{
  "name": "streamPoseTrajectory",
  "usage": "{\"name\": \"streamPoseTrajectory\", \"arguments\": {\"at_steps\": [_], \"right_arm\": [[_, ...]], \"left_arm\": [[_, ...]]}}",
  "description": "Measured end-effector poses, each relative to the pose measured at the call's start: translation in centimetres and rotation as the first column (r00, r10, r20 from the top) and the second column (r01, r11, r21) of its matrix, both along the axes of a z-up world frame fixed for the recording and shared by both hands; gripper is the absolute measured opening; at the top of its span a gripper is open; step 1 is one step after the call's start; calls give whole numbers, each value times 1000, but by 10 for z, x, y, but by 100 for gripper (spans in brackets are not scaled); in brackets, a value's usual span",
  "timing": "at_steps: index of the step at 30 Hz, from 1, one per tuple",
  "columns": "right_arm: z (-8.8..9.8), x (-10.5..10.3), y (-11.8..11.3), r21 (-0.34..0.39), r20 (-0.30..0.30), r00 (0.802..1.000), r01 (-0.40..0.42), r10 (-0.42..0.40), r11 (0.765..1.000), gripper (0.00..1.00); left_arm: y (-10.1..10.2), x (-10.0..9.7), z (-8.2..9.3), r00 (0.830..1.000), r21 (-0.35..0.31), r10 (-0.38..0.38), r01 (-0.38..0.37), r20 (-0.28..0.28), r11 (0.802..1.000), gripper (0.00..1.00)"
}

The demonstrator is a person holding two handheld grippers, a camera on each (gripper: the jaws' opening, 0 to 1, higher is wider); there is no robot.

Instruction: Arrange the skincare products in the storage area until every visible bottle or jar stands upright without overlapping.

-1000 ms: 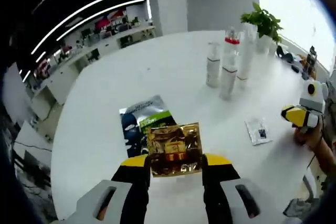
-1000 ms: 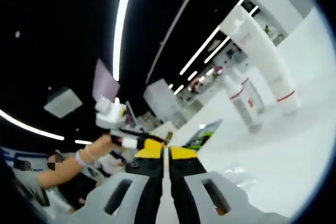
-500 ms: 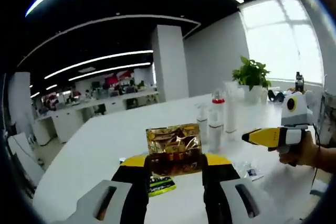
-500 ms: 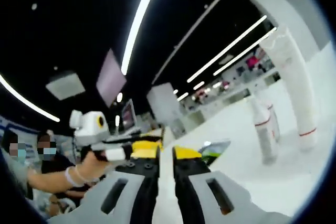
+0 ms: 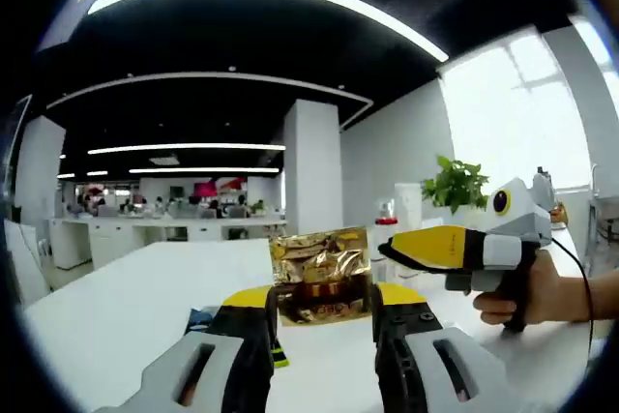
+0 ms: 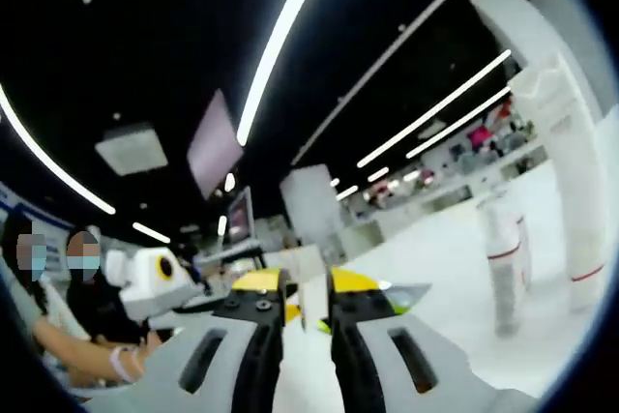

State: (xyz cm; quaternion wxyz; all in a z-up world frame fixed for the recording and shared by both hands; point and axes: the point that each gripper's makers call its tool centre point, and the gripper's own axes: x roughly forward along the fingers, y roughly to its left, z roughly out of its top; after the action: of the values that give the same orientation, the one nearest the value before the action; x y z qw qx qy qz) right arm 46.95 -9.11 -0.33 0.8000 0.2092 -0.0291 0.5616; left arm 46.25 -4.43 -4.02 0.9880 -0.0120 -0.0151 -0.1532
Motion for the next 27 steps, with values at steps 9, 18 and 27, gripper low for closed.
{"name": "streamPoseTrajectory", "arguments": {"at_steps": [9, 18, 27], "right_arm": [[-9, 1, 3, -43, -9, 1000, -13, 12, 999, 15], [-16, 7, -2, -52, -37, 999, 4, -6, 999, 15], [-23, 0, 3, -87, -50, 998, -29, 24, 996, 12]], "left_arm": [[2, 1, -12, 1000, 8, 22, -22, 6, 1000, 40], [5, 4, -17, 999, 22, 49, -48, -10, 999, 40], [-16, -2, -21, 999, 54, -45, 46, -23, 998, 40]]}}
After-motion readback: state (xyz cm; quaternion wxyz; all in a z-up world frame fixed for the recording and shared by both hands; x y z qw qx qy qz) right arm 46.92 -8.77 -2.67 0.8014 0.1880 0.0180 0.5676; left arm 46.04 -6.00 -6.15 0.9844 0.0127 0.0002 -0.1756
